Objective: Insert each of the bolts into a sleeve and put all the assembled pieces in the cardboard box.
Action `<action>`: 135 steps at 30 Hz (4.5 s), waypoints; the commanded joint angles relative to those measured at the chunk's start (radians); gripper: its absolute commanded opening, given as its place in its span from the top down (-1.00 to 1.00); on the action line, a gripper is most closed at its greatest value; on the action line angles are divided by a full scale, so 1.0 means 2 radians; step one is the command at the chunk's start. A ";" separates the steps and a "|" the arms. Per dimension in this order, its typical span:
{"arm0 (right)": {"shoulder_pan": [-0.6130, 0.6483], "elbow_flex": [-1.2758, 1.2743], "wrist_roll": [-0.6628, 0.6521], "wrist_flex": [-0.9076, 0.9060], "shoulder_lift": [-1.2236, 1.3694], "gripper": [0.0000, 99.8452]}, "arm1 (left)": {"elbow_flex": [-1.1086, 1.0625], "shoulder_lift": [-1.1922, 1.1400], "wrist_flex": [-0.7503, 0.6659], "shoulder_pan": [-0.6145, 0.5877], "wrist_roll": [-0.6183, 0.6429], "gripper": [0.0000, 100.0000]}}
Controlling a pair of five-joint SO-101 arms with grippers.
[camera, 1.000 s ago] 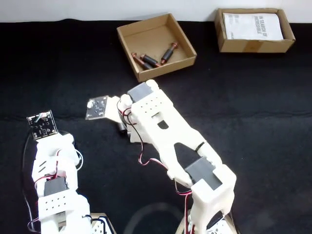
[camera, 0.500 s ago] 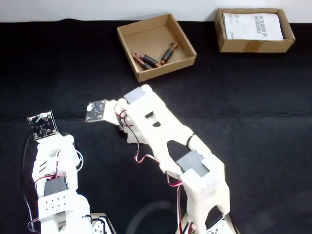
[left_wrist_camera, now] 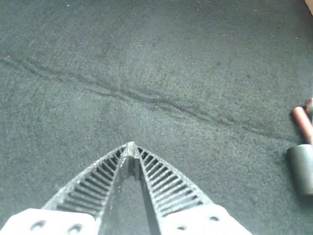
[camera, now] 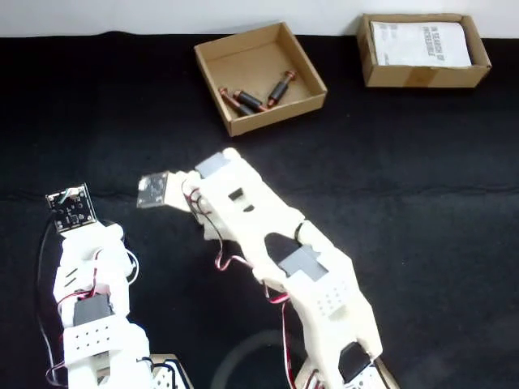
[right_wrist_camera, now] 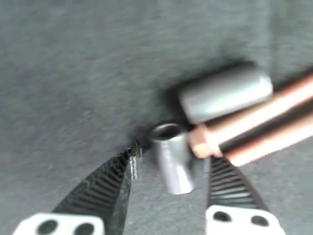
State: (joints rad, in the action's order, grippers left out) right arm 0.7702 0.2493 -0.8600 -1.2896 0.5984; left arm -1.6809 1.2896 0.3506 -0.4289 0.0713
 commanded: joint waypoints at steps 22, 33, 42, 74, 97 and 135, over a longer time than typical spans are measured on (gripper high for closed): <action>-0.048 0.474 0.010 -0.233 0.061 0.98 | -0.011 0.003 0.002 -0.006 0.004 0.98; -0.145 0.572 0.140 -0.238 -0.092 0.98 | -0.011 0.007 0.012 -0.004 0.011 0.98; -0.185 0.209 0.162 -0.237 -0.398 0.98 | 0.116 0.003 0.209 0.016 0.080 0.98; -0.562 -0.486 0.225 -0.089 -0.932 0.98 | 0.778 -0.535 0.467 0.343 0.267 0.98; -0.649 -0.649 0.151 0.027 -1.009 0.98 | 0.999 -0.877 0.467 0.336 0.291 0.70; -0.649 -0.675 0.154 0.080 -1.008 0.98 | 0.952 -0.959 0.345 0.253 0.291 0.70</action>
State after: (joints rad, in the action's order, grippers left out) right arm -0.5186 -1.1116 -0.5424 -1.1669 -1.4085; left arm 0.1910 -0.5915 1.0441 0.1235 0.6529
